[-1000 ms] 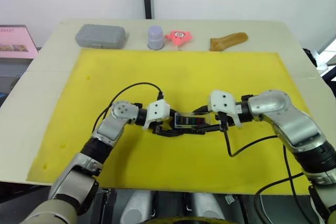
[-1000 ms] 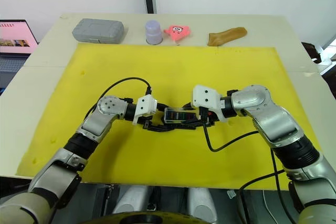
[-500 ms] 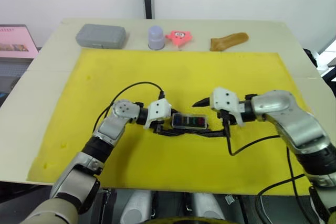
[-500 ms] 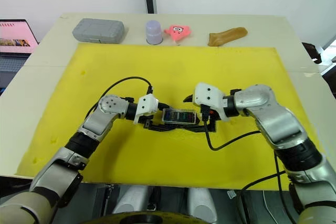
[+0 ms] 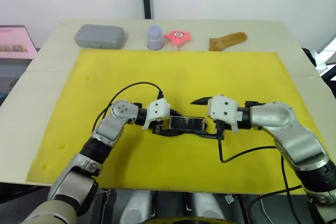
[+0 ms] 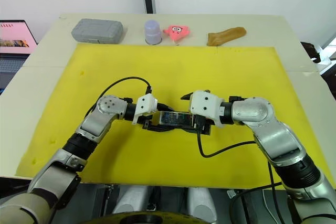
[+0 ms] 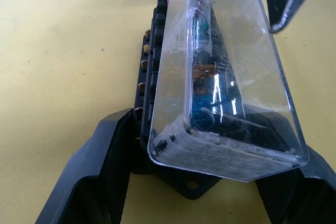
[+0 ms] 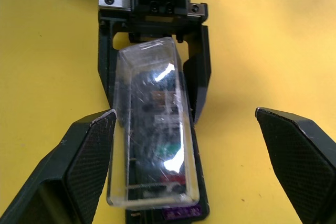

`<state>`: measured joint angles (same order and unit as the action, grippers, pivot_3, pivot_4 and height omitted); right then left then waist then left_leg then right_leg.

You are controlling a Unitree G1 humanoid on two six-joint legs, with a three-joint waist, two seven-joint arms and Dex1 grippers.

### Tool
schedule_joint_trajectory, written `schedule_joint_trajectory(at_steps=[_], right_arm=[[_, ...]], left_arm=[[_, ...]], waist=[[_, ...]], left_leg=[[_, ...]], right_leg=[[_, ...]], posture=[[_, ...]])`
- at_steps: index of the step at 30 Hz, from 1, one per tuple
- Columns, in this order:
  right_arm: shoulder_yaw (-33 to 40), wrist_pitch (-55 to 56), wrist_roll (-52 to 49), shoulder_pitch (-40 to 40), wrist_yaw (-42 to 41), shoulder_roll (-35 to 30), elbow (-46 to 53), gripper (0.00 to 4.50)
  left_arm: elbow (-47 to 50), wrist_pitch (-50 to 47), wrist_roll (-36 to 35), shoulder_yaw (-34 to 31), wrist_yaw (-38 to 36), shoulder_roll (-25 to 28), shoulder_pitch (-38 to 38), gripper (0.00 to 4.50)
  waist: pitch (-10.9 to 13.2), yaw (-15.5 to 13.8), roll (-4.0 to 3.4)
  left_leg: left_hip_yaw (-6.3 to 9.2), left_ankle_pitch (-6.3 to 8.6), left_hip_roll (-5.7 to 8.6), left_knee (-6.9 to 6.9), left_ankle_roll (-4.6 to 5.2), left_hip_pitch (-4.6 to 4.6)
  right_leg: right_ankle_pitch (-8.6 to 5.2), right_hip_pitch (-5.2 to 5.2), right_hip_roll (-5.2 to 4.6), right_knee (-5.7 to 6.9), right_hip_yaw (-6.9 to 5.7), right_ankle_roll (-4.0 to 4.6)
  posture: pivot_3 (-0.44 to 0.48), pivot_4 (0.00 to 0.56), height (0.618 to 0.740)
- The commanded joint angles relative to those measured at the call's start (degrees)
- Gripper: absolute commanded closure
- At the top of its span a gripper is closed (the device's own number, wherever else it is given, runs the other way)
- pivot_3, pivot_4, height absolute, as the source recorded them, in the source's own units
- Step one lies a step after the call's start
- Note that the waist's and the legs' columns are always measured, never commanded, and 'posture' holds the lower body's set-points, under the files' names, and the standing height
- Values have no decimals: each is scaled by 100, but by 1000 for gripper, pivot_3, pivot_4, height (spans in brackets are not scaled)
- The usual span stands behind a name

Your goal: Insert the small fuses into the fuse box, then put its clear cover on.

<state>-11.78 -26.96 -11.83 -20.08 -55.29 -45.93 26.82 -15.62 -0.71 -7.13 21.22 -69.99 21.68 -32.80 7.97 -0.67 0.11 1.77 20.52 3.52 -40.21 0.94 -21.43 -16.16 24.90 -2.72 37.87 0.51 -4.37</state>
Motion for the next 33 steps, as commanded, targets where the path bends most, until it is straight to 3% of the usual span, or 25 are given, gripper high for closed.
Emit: schedule_joint_trajectory(at_steps=[1,8,18,25,33], right_arm=[[95,15,81,-139,74,-2,18,30],[387,-270,-522,-207,-208,-73,411,30],[-318,475,481,-152,-86,-63,220,30],[-353,673,789,-165,61,23,-84,30],[240,-264,-188,-337,-216,54,-125,30]], left_arm=[[3,32,61,1,-33,23,-23,1911],[14,17,55,-23,1,34,8,1911],[16,94,81,-4,-11,81,82,1911],[11,153,125,16,24,68,72,1911],[-96,184,154,19,0,50,-26,1911]], waist=[[0,0,0],[0,0,0],[0,3,0],[0,4,0],[0,4,0]], left_leg=[[0,0,0,0,0,0],[0,0,0,0,0,0],[0,0,0,0,0,0],[-1,0,0,0,0,0],[0,0,0,0,0,0]], right_leg=[[0,0,0,0,0,0],[0,0,0,0,0,0],[0,2,0,3,0,0],[0,2,0,3,0,0],[0,2,1,3,0,0]], posture=[[0,150,740],[0,150,740],[0,150,740],[0,150,740],[0,150,740]])
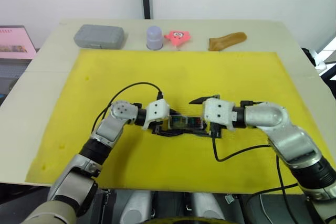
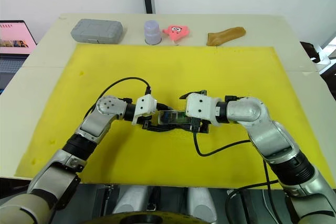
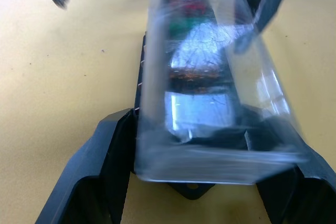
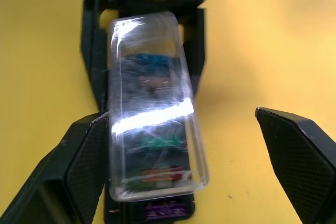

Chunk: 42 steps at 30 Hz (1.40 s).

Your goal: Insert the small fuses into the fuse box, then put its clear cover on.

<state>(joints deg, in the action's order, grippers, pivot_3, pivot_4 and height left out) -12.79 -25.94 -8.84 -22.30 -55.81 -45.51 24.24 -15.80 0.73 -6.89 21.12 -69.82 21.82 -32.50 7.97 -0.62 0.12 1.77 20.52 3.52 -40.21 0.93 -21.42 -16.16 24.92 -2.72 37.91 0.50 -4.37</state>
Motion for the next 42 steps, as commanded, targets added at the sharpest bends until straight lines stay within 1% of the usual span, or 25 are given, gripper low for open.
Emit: schedule_joint_trajectory(at_steps=[1,3,6,10,12,13,15,17,19,21,22,27,31,35,38,40,42], right_arm=[[430,-578,-708,-128,-228,15,174,30],[534,-860,-992,-140,-325,-14,231,30],[556,-943,-1158,-150,-421,-73,294,30],[752,-1397,-1898,-342,-376,255,355,30],[810,-1613,-2114,-423,-309,364,280,30],[784,-1609,-2115,-447,-316,388,182,272],[691,-1526,-2063,-453,-382,379,26,907],[612,-1460,-2015,-454,-427,369,-57,1828],[508,-1474,-1971,-470,-468,354,-148,2894],[310,-1502,-1813,-440,-553,210,-234,3958],[224,-1465,-1717,-414,-584,129,-269,4416],[84,-1648,-1421,-284,-515,-298,-393,4470],[180,-1706,-1446,-151,-469,-527,-285,4470],[405,-1755,-1693,-183,-387,-370,-200,4470],[669,-1571,-1986,-297,-408,-134,-69,4470],[824,-1712,-2209,-411,-392,-29,-16,4470],[846,-1798,-2287,-500,-444,-68,11,3920]], left_arm=[[-101,36,133,24,-6,29,-76,1911],[-132,40,131,23,2,19,-103,1911],[-158,38,118,17,2,10,-129,1911],[-168,35,108,-1,14,3,-141,1911],[-163,37,107,-6,18,6,-135,1911],[-160,47,108,-10,18,14,-125,1911],[-163,58,111,-19,19,27,-112,1911],[-170,65,114,-25,18,37,-105,1911],[-163,65,114,-27,13,54,-92,1911],[-156,53,109,-29,12,67,-91,1911],[-159,55,110,-29,13,71,-94,1911],[-139,39,106,-50,13,107,-105,1911],[-108,27,96,-73,8,147,-73,1911],[-96,22,93,-72,13,151,-57,1911],[-93,5,92,-55,33,120,-67,1911],[-83,-2,91,-44,40,104,-69,1911],[-73,-9,86,-40,40,93,-70,1911]], waist=[[0,0,0],[0,0,0],[0,-1,0],[0,3,0],[0,2,0],[0,2,0],[0,-6,0],[0,-1,0],[0,1,0],[0,3,0],[0,2,0],[0,3,0],[-3,3,4],[-3,8,4],[-3,11,4],[-3,10,4],[-3,5,4]], left_leg=[[0,0,0,0,0,0],[0,0,0,0,0,0],[0,0,0,0,0,0],[0,0,0,0,0,0],[0,0,0,-1,0,0],[0,0,0,-2,0,0],[0,0,0,-2,0,-1],[0,0,0,-2,0,-1],[0,0,0,-2,0,0],[0,0,0,-2,0,0],[0,0,0,-2,0,0],[0,0,0,-2,0,0],[0,0,-1,-1,0,2],[0,0,-1,-1,0,2],[0,0,-2,-1,0,1],[0,0,-1,-1,0,1],[0,0,-1,-2,0,1]], right_leg=[[0,0,0,0,0,0],[0,0,0,0,0,0],[0,0,0,0,0,0],[0,0,0,0,0,0],[0,0,0,2,0,0],[0,0,0,2,0,0],[0,0,-1,2,0,0],[0,0,-1,1,0,0],[0,0,-1,2,0,0],[0,0,-1,3,0,0],[0,0,-1,2,0,0],[0,0,-1,2,0,0],[0,-1,-1,2,0,0],[0,-1,-1,2,0,0],[0,0,0,2,0,0],[0,1,0,3,0,0],[0,1,0,3,1,0]], posture=[[0,150,740],[0,150,740],[0,150,740],[0,150,740],[0,150,740],[0,150,740],[0,150,740],[0,150,740],[0,150,740],[0,150,740],[0,150,740],[0,150,740],[0,150,740],[0,150,740],[0,150,740],[0,150,740],[0,150,740]])
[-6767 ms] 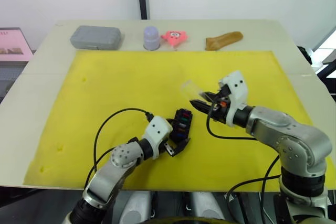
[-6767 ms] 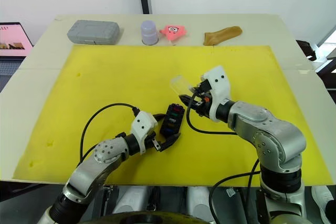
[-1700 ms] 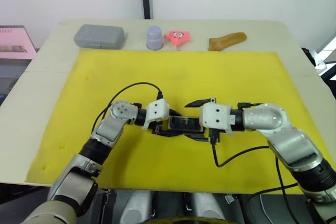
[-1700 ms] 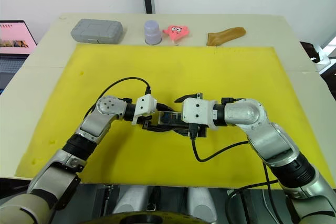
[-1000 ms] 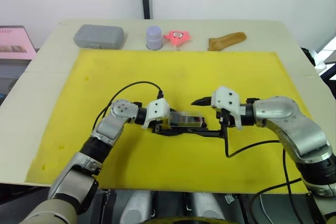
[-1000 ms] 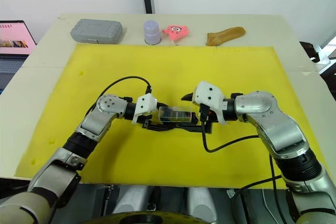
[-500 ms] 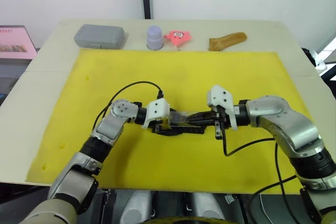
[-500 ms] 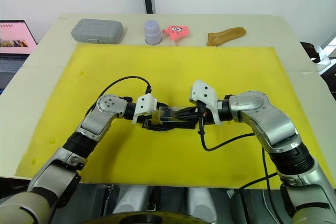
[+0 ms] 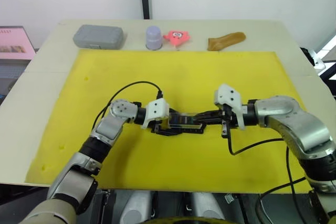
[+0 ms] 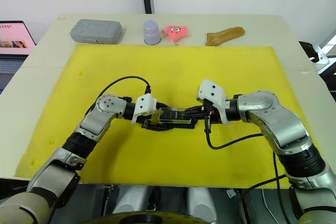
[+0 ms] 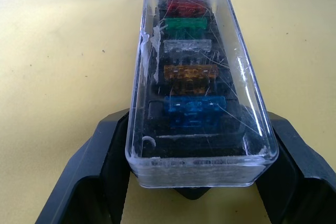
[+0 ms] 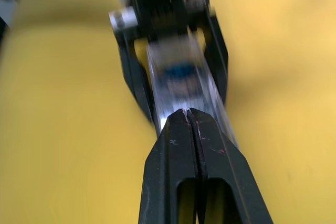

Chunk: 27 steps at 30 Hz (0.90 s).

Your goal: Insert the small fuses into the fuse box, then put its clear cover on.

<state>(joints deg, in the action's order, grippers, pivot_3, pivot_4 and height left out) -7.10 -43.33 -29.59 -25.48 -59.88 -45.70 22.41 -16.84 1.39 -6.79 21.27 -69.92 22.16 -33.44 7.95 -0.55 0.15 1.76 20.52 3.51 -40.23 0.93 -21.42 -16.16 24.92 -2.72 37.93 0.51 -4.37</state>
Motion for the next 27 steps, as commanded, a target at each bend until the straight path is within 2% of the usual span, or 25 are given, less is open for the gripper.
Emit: schedule_joint_trajectory(at_steps=[1,8,15,19,22,26,27], right_arm=[[258,-29,-209,-203,-73,-87,199,3583],[-439,997,767,-243,-409,-379,-184,50],[-960,1250,1311,-529,-498,-211,-482,50],[-1009,1294,1401,-604,-482,-66,-602,50],[-992,1246,1468,-608,-431,-17,-604,919],[-900,1186,1398,-575,-453,27,-540,2827],[-871,1164,1363,-569,-465,34,-517,2813]], left_arm=[[34,-75,75,-53,50,58,26,1911],[25,-34,87,-37,31,71,58,1911],[28,-52,82,-38,38,54,25,1911],[18,-52,85,-43,33,64,19,1911],[28,-72,76,-54,40,69,25,1911],[41,-87,73,-55,52,65,40,1911],[43,-89,76,-53,54,64,43,1911]], waist=[[0,-4,0],[0,3,0],[0,3,0],[0,0,0],[0,0,0],[0,10,0],[0,11,0]], left_leg=[[0,0,0,0,0,0],[0,0,0,1,0,0],[-1,0,0,0,0,0],[0,0,0,0,0,0],[-1,0,0,0,0,-1],[-1,0,0,0,0,0],[-1,0,0,-1,-1,0]], right_leg=[[0,0,0,0,0,0],[0,0,0,-1,0,0],[0,1,0,0,0,0],[0,1,0,0,0,0],[0,2,0,0,-1,0],[0,2,0,0,0,0],[0,2,0,1,0,0]], posture=[[0,150,740],[0,150,740],[0,150,740],[0,150,740],[0,150,740],[0,150,740],[0,150,740]])
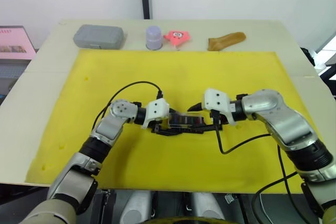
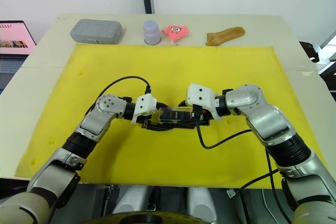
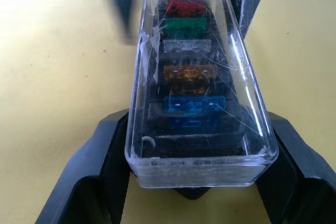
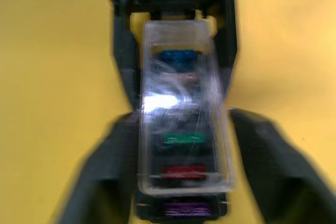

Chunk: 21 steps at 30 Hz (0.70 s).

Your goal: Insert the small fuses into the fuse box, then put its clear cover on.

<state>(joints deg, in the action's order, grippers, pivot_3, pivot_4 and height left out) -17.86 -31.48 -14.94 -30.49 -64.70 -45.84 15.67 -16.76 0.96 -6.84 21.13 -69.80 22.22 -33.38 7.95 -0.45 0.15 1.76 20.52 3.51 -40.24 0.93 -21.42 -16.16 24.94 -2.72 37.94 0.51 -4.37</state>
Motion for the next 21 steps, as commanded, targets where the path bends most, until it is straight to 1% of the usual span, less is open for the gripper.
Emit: schedule_joint_trajectory(at_steps=[1,5,10,21], right_arm=[[254,-82,-167,-74,3,49,210,2813],[465,-406,-463,-143,-37,11,436,2813],[577,-605,-594,-184,-32,-31,498,2813],[541,-286,-337,83,-59,-294,340,2813]], left_arm=[[37,-50,82,-38,43,56,39,1911],[29,-48,89,-33,47,55,56,1911],[-16,-14,105,-25,50,55,67,1911],[-33,5,105,-32,76,20,39,1911]], waist=[[0,1,0],[0,-3,0],[0,-5,0],[0,-13,0]], left_leg=[[0,0,0,0,0,0],[0,0,0,0,0,-1],[0,0,0,0,0,-1],[0,0,0,0,0,-1]], right_leg=[[0,0,0,0,0,0],[0,1,0,0,0,0],[0,0,0,0,0,0],[0,0,0,0,0,0]], posture=[[0,150,740],[0,150,740],[0,150,740],[0,150,740]])
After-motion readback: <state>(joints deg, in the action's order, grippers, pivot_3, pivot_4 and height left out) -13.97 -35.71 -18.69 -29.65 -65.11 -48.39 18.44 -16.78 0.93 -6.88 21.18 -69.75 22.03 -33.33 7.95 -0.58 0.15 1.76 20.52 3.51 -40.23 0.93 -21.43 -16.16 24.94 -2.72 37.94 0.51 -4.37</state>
